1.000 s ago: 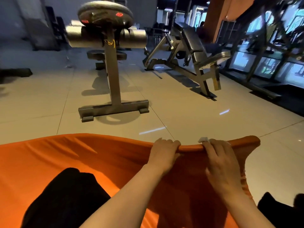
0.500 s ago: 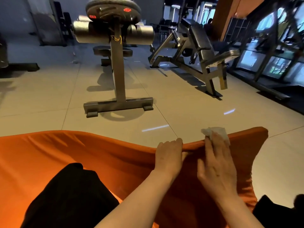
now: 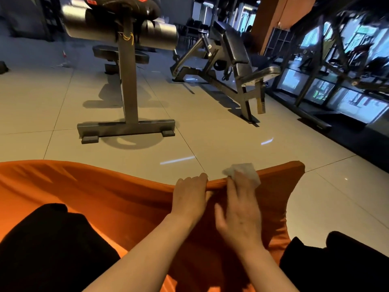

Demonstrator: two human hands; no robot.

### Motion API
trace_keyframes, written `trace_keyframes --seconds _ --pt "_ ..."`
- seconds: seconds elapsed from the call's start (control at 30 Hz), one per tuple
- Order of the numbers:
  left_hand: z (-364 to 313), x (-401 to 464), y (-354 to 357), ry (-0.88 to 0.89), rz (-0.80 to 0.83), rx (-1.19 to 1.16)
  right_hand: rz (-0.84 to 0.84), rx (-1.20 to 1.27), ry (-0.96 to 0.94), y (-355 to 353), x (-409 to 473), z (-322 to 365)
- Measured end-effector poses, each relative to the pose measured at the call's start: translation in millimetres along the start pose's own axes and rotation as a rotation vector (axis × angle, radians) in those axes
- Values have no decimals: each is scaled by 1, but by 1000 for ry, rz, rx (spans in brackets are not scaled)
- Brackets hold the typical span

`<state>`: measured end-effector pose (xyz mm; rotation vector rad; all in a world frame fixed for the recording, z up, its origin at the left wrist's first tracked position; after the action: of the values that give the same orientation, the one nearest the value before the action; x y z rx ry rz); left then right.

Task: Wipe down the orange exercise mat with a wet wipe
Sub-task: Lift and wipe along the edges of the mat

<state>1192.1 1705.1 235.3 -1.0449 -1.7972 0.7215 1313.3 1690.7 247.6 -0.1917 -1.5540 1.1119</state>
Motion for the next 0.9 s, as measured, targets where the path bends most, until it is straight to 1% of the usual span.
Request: trace_keyframes --seconds 0.07,0.1,0.13,0.2,0.27,0.33,0.37,0.47,0.57,0.7,0.77,0.83,0.9 --pt "1 -1 -1 1 -2 -6 56 -19 -111 8 -8 14" --pt "1 -2 -2 2 -7 -15 61 -39 -144 6 -5 12" --pt "0 -1 -4 2 -13 -26 40 -61 -138 1 0 4" --pt "-3 -1 -6 8 -18 -36 -39 -99 -4 -15 13 -24" --pt "-5 -1 -5 15 -16 -24 -74 -112 143 -26 20 -45" --pt "-3 -2 -3 9 -16 -7 -53 -74 169 -24 18 -38" --pt "-2 -2 -2 5 -13 -1 -26 -42 137 -18 13 -26" --pt "-1 -2 0 21 -5 31 57 14 -50 0 -5 16" --pt "-3 -5 0 24 -5 44 15 31 -158 -2 0 21" --pt "1 -6 3 52 24 -9 2 -55 -199 -3 6 7" --pt "4 -7 9 115 68 -32 4 -94 -207 2 2 3" --pt "12 -8 11 154 69 4 12 -110 -200 6 -1 -4" --pt "34 -7 8 68 54 107 21 -130 -182 7 0 -13"
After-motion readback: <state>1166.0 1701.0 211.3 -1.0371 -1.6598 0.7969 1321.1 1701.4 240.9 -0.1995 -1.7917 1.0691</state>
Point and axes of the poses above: each hand's wrist, its own x-axis towards the middle knuckle, its own y-axis out of the palm, z = x × y, the point moved 8 cm from there along x, towards the middle knuckle, and after that the axes turned 9 degrees about -z, right-handed, at the moved point
